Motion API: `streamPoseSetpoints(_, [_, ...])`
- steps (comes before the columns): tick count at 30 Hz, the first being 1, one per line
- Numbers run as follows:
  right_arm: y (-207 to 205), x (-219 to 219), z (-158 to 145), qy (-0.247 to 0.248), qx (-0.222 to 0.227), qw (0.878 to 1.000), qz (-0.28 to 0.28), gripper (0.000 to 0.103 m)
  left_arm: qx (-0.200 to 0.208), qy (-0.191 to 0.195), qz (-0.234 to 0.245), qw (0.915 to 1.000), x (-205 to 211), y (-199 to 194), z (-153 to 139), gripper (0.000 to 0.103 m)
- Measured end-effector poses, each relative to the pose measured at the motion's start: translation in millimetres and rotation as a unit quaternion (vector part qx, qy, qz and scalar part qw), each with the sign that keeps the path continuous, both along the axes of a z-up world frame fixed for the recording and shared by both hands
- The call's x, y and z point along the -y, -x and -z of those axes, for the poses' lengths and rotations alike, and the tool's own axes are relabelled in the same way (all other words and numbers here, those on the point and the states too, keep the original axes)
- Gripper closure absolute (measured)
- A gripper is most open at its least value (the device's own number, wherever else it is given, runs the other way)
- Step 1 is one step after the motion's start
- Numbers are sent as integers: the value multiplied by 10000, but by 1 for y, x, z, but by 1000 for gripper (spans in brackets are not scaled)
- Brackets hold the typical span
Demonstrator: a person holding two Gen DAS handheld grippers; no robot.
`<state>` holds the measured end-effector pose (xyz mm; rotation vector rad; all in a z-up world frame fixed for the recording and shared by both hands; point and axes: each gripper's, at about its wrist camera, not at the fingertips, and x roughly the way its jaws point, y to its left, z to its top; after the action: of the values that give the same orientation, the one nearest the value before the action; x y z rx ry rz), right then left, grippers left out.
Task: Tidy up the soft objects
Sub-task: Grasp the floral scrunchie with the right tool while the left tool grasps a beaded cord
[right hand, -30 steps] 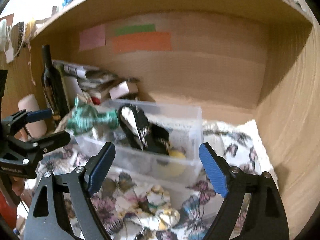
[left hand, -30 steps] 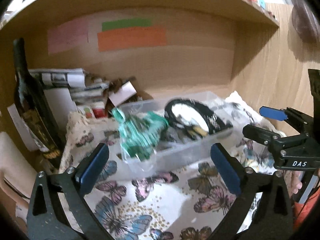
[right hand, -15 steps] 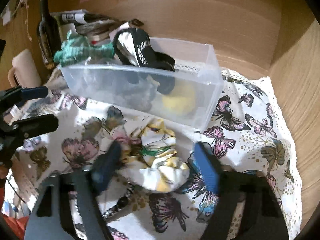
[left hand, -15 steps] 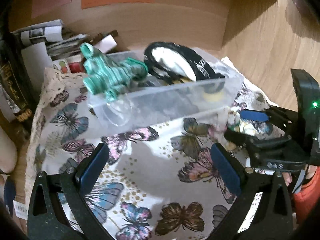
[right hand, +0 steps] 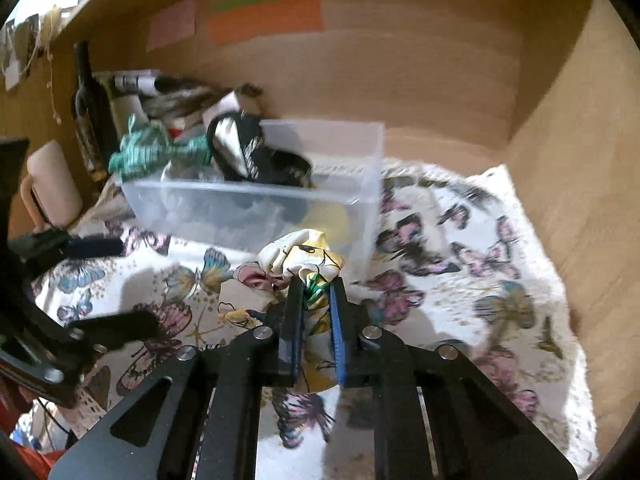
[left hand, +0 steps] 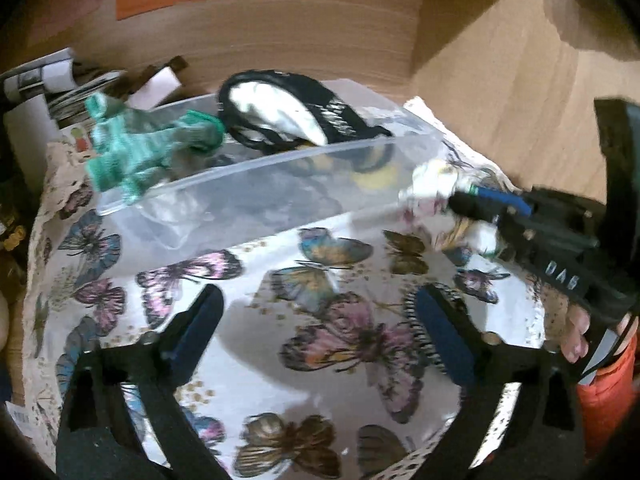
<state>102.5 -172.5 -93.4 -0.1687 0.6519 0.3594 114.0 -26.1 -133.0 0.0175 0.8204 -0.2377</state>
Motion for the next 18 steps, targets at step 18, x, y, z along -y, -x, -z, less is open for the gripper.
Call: streamPoseSetpoints(18, [10,15,-13,-261,188,9991,268,92,-115,-409,675,9968,48,7,27,57])
